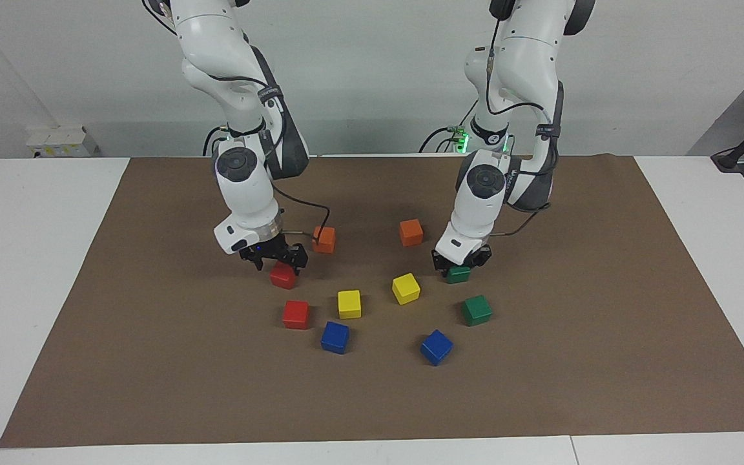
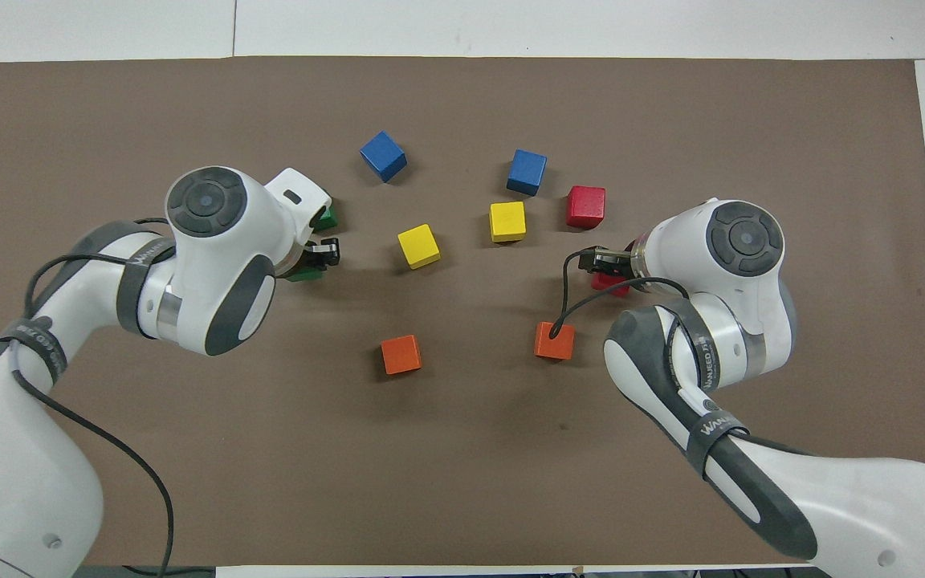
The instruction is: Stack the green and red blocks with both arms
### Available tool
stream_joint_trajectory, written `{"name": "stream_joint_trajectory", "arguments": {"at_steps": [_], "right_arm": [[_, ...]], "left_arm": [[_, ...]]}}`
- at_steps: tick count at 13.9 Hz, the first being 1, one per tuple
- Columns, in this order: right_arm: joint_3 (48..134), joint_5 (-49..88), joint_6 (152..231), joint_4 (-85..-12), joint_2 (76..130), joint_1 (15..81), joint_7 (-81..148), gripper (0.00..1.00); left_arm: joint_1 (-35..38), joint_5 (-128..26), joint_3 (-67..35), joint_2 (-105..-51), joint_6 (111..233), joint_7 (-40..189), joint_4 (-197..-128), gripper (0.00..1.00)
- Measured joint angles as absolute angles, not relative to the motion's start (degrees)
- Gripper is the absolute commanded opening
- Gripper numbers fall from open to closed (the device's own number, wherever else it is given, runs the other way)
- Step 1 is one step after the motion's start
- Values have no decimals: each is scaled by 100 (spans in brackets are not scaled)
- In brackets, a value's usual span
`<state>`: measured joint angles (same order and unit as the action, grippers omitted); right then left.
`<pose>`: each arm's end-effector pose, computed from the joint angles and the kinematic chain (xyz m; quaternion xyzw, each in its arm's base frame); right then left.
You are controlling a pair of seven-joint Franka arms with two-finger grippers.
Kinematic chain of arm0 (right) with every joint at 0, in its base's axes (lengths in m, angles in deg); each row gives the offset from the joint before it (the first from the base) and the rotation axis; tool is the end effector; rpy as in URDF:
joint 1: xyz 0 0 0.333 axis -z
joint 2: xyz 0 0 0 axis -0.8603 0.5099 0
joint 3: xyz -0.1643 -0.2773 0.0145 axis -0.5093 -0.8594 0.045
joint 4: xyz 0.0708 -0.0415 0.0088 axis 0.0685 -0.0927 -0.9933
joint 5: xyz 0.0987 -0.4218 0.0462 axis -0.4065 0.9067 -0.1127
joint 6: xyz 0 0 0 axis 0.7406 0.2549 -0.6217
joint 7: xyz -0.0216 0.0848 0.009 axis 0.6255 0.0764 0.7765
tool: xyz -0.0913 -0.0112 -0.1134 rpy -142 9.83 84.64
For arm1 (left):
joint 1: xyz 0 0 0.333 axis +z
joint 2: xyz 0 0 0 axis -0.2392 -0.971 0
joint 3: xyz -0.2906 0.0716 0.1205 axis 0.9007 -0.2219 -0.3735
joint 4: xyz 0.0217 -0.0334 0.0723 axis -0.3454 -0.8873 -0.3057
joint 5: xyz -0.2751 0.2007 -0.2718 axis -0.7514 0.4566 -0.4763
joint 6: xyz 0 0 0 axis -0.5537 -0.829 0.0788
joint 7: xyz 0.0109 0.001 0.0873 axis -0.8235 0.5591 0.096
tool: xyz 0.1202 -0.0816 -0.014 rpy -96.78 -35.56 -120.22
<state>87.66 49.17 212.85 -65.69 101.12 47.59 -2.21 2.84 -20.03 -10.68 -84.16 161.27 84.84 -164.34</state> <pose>0.5976 0.1663 0.2500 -0.9932 0.1084 -0.0327 0.0255 0.6122 -0.2095 0.2822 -0.9994 -0.0308 -0.0077 0.0155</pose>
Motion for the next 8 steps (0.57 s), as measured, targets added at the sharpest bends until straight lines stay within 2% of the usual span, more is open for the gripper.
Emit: {"name": "stream_joint_trajectory", "arguments": {"at_steps": [1, 2, 6, 8], "right_arm": [[8767, 4917, 21307, -6573, 10135, 4757, -219, 19], [8768, 4921, 21331, -6573, 10156, 4755, -161, 0], [8756, 4927, 21337, -6540, 10174, 4798, 265, 0], [8733, 4935, 21021, -6260, 10180, 5040, 938, 0]], "left_arm": [[505, -2007, -1076, -8302, 15998, 8275, -16433, 0], [777, -2041, -1085, -8195, 15878, 7952, -16434, 0], [2032, -2220, -1118, -8089, 15771, 6340, -16503, 0], [2676, -2248, -1125, -8089, 15789, 5573, -16615, 0]]}}
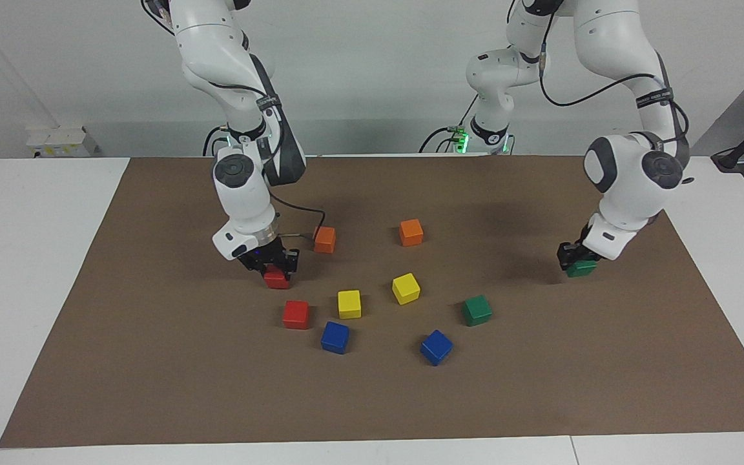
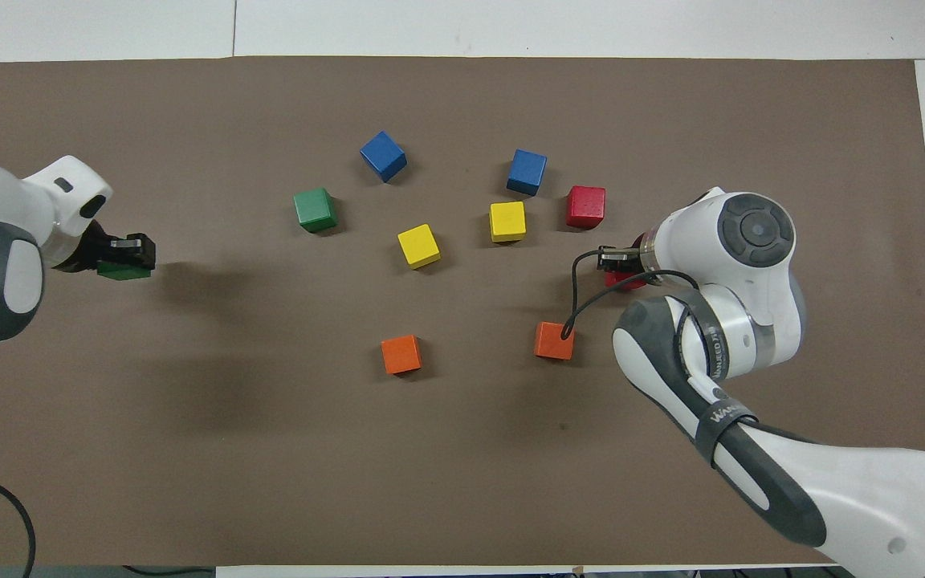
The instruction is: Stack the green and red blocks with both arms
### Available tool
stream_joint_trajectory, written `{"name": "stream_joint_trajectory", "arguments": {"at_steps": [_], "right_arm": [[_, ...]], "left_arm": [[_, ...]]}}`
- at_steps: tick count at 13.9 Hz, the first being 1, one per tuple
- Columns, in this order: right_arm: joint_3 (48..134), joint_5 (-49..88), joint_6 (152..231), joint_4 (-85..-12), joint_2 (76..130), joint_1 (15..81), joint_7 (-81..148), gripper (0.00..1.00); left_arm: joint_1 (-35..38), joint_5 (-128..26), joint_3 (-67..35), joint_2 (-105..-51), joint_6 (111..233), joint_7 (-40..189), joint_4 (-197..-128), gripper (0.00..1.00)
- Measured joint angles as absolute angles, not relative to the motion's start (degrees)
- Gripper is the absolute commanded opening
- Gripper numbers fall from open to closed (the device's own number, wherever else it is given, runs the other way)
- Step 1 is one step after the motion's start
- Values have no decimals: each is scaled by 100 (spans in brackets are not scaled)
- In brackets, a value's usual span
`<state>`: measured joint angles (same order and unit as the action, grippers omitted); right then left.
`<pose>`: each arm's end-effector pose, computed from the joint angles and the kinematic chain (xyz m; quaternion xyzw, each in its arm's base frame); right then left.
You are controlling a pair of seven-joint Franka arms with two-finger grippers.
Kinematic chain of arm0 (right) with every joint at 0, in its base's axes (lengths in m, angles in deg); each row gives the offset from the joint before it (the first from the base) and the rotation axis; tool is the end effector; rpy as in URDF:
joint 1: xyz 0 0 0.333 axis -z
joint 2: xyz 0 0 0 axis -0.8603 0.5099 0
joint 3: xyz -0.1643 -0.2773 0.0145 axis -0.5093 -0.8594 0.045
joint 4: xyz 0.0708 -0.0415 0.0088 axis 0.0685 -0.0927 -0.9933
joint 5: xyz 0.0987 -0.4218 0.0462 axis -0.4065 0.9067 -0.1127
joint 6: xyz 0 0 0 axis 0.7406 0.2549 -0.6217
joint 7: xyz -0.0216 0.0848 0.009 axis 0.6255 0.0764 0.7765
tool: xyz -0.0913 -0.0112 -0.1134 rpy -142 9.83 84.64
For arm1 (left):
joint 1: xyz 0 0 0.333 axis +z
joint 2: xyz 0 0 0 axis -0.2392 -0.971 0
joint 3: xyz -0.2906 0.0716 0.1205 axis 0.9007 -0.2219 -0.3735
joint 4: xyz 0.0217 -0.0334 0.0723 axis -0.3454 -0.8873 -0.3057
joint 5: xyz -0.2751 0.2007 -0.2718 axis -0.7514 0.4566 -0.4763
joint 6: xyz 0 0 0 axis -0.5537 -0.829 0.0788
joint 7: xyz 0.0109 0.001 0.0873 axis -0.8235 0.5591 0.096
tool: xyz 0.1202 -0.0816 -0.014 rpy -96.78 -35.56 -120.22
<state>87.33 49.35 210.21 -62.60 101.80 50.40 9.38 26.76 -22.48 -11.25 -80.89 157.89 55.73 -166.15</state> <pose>0.6182 0.1357 0.2632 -0.9987 0.0336 -0.0340 0.0194 0.6273 0.0589 0.2979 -0.9998 -0.0028 0.0169 0.0049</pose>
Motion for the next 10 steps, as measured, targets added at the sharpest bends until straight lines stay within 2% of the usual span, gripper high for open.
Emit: {"name": "stream_joint_trajectory", "arguments": {"at_steps": [2, 4, 7, 10], "right_arm": [[8714, 4934, 20564, -5752, 10221, 5559, 2103, 0], [8706, 4931, 20458, -5504, 10285, 6116, 3077, 0], [8699, 4931, 20461, -5503, 10424, 6604, 3574, 0], [8700, 4931, 20551, -5617, 10488, 6774, 3581, 0]], "left_arm": [[3154, -2260, -1124, -8088, 15857, 4969, -16754, 0], [3335, -2266, -1124, -8089, 16056, 4708, -16917, 0], [3371, -2268, -1107, -8093, 16466, 4526, -17227, 0], [3395, -2268, -1110, -8096, 16600, 4426, -17336, 0]]}}
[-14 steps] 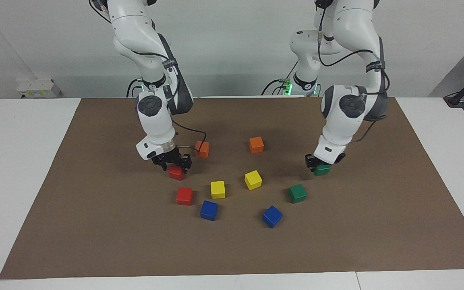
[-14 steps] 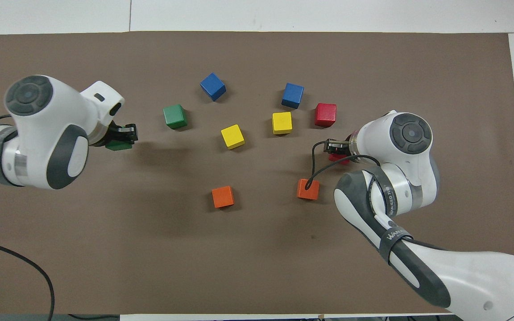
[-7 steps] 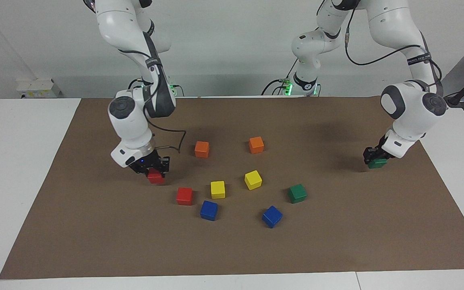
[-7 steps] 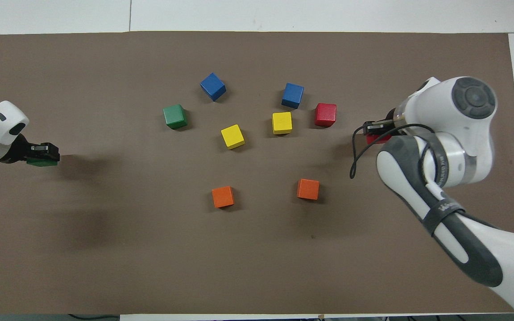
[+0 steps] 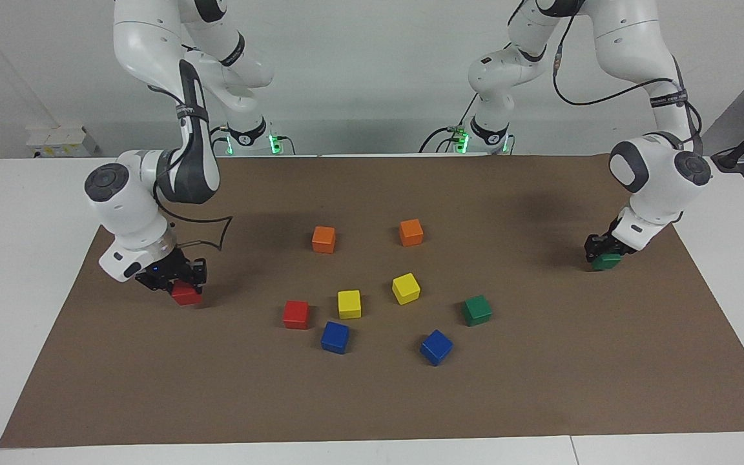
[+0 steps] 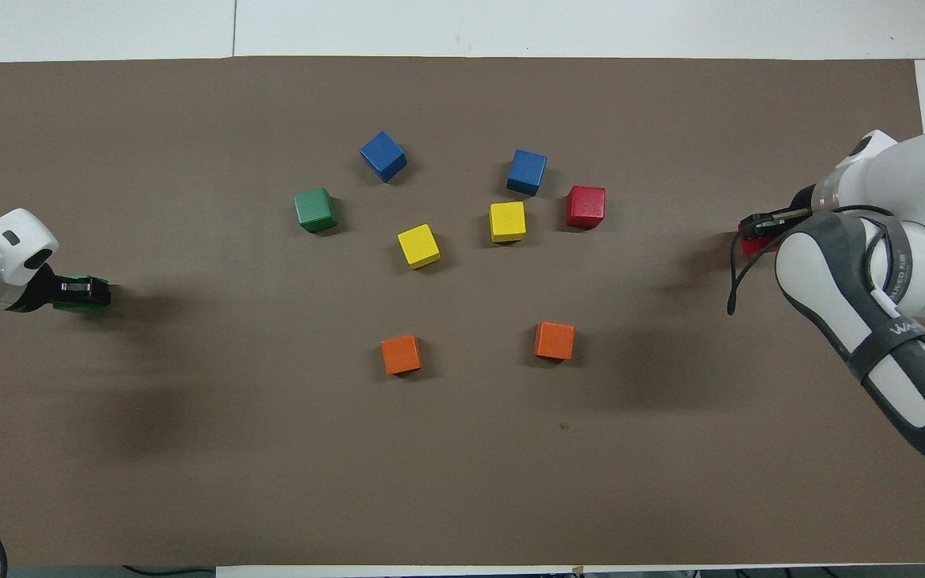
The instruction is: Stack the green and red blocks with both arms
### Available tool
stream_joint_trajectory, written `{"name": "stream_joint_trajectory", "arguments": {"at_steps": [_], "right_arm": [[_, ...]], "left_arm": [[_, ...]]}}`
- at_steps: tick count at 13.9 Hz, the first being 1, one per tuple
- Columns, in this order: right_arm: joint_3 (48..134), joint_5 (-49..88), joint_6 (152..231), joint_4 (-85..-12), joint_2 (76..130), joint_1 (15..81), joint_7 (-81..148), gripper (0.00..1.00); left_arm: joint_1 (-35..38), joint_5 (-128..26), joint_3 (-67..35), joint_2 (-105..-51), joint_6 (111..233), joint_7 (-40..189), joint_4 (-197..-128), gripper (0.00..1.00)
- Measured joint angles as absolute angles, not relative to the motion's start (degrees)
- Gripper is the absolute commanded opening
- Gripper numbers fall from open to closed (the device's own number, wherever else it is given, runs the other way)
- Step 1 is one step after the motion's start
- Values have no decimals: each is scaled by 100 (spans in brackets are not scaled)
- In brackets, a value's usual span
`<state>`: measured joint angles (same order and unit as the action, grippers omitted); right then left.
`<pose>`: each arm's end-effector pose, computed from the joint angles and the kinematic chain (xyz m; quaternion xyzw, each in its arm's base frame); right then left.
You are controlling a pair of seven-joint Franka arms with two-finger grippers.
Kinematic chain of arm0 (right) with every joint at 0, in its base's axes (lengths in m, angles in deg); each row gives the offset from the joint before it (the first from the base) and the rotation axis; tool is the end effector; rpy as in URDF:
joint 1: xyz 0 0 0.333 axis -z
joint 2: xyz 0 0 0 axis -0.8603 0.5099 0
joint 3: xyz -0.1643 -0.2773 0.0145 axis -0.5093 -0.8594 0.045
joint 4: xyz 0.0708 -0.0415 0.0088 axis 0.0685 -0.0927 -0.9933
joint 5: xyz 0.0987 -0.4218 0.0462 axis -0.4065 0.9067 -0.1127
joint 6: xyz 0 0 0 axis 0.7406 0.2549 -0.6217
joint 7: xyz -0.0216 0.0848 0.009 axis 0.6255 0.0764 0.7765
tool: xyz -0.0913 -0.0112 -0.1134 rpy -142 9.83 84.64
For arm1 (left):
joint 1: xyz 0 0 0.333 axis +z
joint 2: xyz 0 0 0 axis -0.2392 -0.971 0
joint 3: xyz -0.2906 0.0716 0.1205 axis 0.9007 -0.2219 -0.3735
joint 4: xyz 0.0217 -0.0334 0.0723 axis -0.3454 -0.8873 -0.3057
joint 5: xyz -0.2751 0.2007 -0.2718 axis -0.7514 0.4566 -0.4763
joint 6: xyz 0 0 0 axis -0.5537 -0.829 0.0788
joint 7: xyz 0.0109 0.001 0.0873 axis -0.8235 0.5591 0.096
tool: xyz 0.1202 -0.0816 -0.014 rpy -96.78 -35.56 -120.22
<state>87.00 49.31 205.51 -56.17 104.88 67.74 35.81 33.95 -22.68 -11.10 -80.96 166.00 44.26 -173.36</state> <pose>0.6546 -0.0610 0.2741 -0.9987 -0.0425 -0.0273 0.0080 0.5926 0.1276 0.2503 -0.9993 0.0372 0.0094 0.0001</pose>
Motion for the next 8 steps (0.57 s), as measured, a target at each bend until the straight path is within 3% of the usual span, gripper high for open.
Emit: {"name": "stream_joint_trajectory", "arguments": {"at_steps": [7, 8], "right_arm": [[8699, 4925, 20584, -5831, 10491, 6912, 3564, 0], [8699, 4925, 20586, -5849, 10493, 6922, 3564, 0]], "left_arm": [[3511, -2268, -1111, -8195, 17008, 4385, -17486, 0], [3512, -2268, -1110, -8200, 17054, 4380, -17508, 67]]}}
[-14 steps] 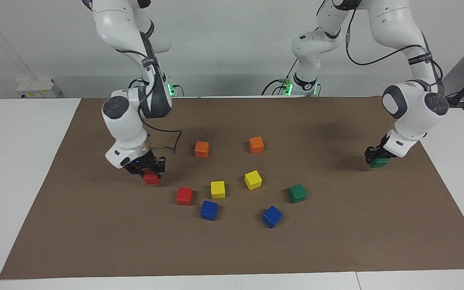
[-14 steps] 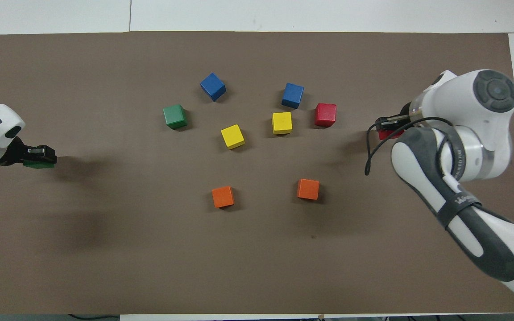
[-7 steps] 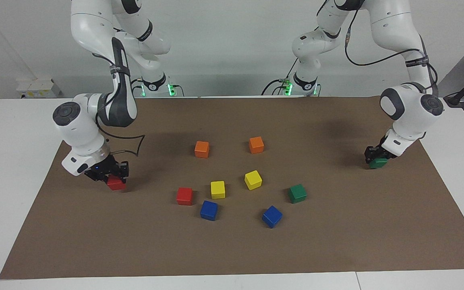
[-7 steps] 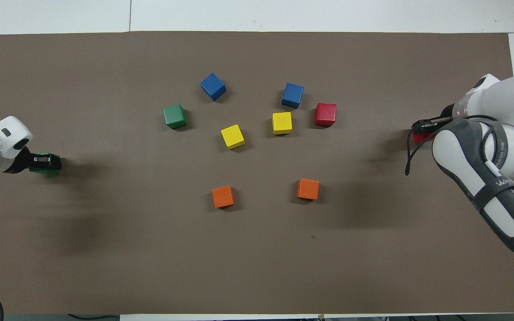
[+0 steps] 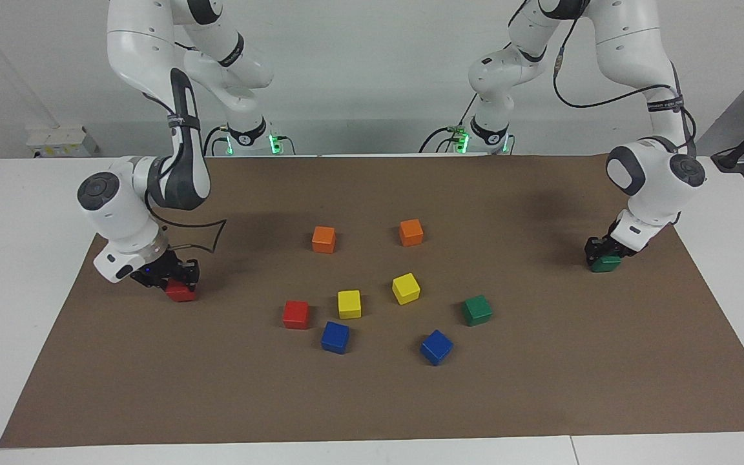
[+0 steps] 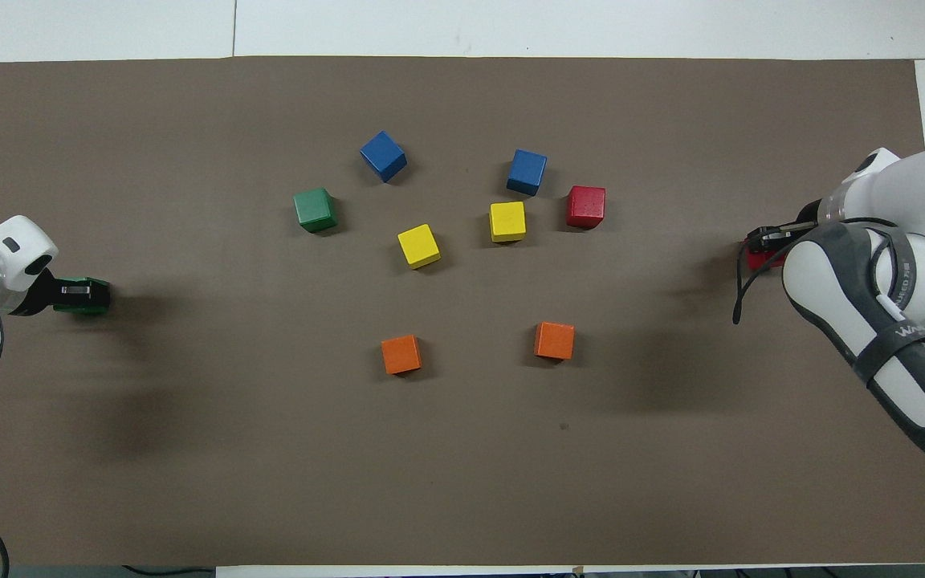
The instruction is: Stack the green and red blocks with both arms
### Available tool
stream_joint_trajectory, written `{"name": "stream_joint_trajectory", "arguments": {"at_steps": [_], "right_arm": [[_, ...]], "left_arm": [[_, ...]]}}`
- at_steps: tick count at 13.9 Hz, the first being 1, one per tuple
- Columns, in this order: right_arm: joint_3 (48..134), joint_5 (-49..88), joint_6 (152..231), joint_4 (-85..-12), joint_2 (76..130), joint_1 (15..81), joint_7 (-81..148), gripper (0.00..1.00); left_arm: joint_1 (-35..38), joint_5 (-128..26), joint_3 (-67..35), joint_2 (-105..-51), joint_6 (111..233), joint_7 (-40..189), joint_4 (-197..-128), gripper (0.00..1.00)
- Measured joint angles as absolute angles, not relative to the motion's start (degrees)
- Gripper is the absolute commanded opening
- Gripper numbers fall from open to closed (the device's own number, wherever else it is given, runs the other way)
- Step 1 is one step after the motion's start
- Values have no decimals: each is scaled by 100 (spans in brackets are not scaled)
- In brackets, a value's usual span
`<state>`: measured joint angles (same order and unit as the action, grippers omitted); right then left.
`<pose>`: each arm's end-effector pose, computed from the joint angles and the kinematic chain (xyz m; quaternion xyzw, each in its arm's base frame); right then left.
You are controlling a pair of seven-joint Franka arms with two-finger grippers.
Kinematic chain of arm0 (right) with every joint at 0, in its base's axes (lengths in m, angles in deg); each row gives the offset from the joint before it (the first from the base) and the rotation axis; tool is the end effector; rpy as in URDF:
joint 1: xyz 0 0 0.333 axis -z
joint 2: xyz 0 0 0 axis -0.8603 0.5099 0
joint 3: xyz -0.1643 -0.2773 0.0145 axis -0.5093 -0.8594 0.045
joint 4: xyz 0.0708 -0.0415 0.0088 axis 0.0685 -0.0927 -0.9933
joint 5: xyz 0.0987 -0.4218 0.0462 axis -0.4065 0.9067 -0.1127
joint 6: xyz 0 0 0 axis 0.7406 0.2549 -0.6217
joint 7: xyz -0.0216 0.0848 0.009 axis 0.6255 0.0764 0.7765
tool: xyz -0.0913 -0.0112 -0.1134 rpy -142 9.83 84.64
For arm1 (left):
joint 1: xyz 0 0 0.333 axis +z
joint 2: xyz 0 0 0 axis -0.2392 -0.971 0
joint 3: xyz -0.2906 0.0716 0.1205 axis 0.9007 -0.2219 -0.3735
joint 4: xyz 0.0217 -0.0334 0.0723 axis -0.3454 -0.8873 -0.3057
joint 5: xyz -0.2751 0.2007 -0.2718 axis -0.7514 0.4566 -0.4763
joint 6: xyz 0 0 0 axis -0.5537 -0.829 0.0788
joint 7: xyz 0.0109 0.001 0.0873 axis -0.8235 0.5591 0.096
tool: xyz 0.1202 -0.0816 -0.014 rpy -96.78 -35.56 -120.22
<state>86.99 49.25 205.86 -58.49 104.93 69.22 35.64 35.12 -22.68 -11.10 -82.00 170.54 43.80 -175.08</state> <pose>0.6396 -0.0760 0.2549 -0.9995 -0.0278 -0.0100 0.0107 0.5885 0.1382 0.2329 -0.9995 0.0316 -0.0063 0.0015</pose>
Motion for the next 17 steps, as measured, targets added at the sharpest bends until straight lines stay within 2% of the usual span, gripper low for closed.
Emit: {"name": "stream_joint_trajectory", "arguments": {"at_steps": [1, 3, 4, 5, 6, 9, 11, 15, 17], "right_arm": [[8699, 4925, 20614, -5874, 10496, 6929, 3564, 0], [8699, 4925, 20844, -5994, 10506, 6935, 3564, 0], [8699, 4924, 20920, -6034, 10491, 6935, 3563, 25], [8699, 4924, 20950, -6053, 10484, 6935, 3563, 91], [8700, 4924, 20959, -6060, 10481, 6935, 3563, 100], [8700, 4923, 20947, -6062, 10475, 6935, 3561, 100], [8700, 4923, 20653, -5990, 10341, 6936, 3561, 100], [8735, 4923, 18809, -5015, 9588, 6854, 3137, 100], [8766, 4918, 18462, -4499, 9494, 6415, 1837, 100]], "left_arm": [[3512, -2268, -1109, -8200, 17061, 4349, -17508, 100], [3512, -2269, -1106, -8200, 17067, 4137, -17506, 100], [3512, -2269, -1106, -8200, 17064, 4054, -17500, 100], [3512, -2269, -1104, -8199, 17032, 4006, -17470, 100], [3512, -2269, -1096, -8197, 16914, 3971, -17378, 100], [3494, -2270, -1035, -8173, 16015, 3944, -16651, 100], [3318, -2330, -1009, -8159, 15510, 4005, -16146, 100], [2212, -2483, -980, -8192, 15199, 5934, -15660, 100], [1551, -2509, -971, -8318, 15190, 7020, -15414, 100]]}}
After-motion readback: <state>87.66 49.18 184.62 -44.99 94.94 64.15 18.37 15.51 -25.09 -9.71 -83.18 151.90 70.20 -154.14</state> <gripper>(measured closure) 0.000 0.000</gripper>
